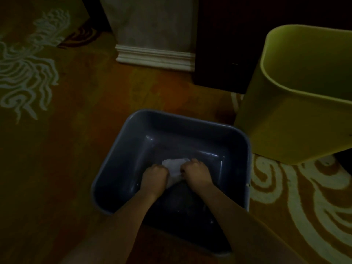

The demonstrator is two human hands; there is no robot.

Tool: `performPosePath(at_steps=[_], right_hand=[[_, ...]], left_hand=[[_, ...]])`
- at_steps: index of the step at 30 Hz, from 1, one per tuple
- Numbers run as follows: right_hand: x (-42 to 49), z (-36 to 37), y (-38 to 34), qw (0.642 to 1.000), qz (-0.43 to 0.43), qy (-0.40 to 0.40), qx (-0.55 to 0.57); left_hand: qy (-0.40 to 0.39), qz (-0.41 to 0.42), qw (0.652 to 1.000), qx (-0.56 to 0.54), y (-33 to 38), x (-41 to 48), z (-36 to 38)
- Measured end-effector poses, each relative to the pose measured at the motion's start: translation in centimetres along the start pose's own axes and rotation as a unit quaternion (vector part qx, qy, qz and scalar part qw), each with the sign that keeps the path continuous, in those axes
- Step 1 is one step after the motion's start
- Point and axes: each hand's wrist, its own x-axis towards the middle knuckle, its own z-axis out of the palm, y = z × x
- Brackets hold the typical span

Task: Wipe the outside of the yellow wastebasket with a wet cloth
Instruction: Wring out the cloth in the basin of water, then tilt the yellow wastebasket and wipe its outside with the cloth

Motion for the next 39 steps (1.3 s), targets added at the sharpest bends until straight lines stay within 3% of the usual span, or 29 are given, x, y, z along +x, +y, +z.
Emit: performPosePath(at_steps=[5, 12, 16, 19, 23, 25, 29, 31, 35, 39], right_hand=[[-0.5, -4.6, 0.5, 0.981, 0.055, 0.003, 0.187], [-3.3, -13.8, 2.2, 0.972, -0.016, 0.046, 0.230], [-7.2, -18.5, 4.4, 0.962, -0.010, 0.096, 0.257], [-10.5, -20.0, 6.8, 0.958, 0.045, 0.141, 0.244], [-14.6, -20.0, 9.8, 0.925, 0.130, 0.218, 0.282], [-16.4, -19.9, 11.1, 0.901, 0.170, 0.261, 0.302], [-18.7, -19.6, 12.7, 0.853, 0.236, 0.340, 0.318], [-19.6, -19.1, 13.3, 0.833, 0.262, 0.360, 0.328], [-20.5, -18.0, 14.2, 0.785, 0.299, 0.402, 0.364], [-20.8, -17.8, 14.7, 0.748, 0.321, 0.438, 0.383]], left_hand=[[0.079, -0.006, 0.982, -0.171, 0.1, 0.0, -3.0], [0.163, 0.057, 0.936, -0.307, 3.1, 0.0, -10.3], [0.181, 0.130, 0.906, -0.359, 7.1, -0.2, -14.6], [0.157, 0.186, 0.901, -0.359, 10.4, -0.5, -16.9], [0.142, 0.234, 0.912, -0.306, 15.3, -0.9, -18.9], [0.211, 0.253, 0.905, -0.271, 17.8, -0.9, -20.2], [0.357, 0.331, 0.854, -0.183, 22.6, -0.1, -23.1], [0.330, 0.359, 0.864, -0.125, 24.8, 1.2, -23.9], [0.181, 0.383, 0.904, -0.050, 27.1, 4.5, -24.3], [0.136, 0.396, 0.906, -0.058, 27.3, 6.2, -24.8]])
